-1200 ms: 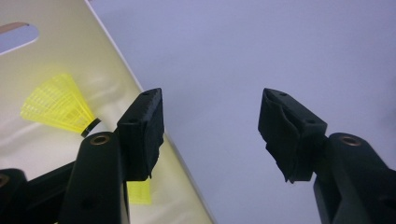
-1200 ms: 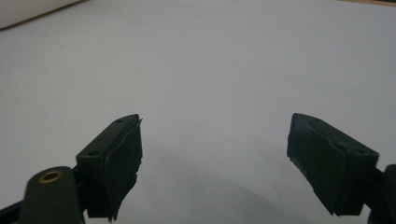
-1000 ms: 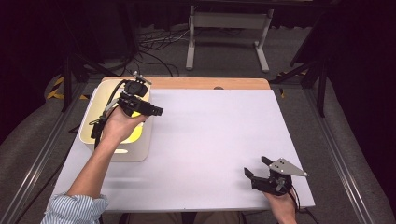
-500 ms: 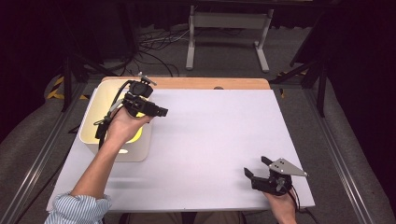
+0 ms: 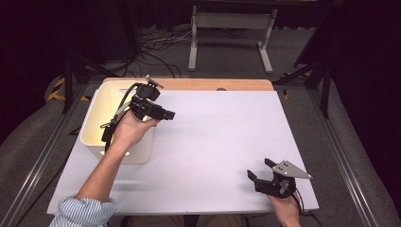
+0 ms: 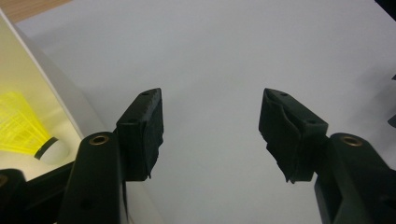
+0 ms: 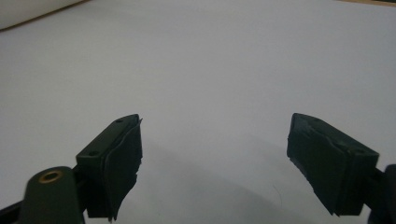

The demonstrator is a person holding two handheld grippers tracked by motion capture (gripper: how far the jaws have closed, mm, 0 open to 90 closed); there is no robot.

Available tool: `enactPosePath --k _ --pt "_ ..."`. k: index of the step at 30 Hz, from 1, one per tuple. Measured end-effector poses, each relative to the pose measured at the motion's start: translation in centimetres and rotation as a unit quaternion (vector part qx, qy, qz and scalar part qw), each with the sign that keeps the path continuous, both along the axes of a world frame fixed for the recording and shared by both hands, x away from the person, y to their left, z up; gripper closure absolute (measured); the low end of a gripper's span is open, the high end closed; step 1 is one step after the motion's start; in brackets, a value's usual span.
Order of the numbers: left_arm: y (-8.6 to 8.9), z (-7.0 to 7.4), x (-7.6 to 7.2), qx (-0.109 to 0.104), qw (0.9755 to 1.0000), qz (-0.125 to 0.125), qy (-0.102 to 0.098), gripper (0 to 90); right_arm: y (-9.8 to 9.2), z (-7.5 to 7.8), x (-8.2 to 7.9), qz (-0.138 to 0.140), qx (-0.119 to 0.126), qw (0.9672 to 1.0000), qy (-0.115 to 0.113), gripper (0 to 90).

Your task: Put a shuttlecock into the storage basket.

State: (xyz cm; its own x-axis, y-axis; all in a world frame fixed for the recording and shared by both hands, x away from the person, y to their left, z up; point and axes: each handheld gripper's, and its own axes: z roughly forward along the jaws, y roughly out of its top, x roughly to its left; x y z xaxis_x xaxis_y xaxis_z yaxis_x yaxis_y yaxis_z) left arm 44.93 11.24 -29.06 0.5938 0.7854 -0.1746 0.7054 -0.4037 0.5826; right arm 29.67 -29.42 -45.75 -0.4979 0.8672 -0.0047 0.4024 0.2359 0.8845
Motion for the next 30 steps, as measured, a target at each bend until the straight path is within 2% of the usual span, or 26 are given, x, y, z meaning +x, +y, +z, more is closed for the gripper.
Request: enactPosePath --k 16,30 --pt "-1.1 -0.5 -0.4 0.005 0.9999 -0.014 0.002 40.3 0.0 0.0 0.0 0.0 0.0 1.0 0.001 18.5" --pt "-2.0 -1.6 -1.0 0.002 0.9996 -0.025 0.01 40.1 0.0 0.0 0.0 0.0 0.0 1.0 0.002 18.5"
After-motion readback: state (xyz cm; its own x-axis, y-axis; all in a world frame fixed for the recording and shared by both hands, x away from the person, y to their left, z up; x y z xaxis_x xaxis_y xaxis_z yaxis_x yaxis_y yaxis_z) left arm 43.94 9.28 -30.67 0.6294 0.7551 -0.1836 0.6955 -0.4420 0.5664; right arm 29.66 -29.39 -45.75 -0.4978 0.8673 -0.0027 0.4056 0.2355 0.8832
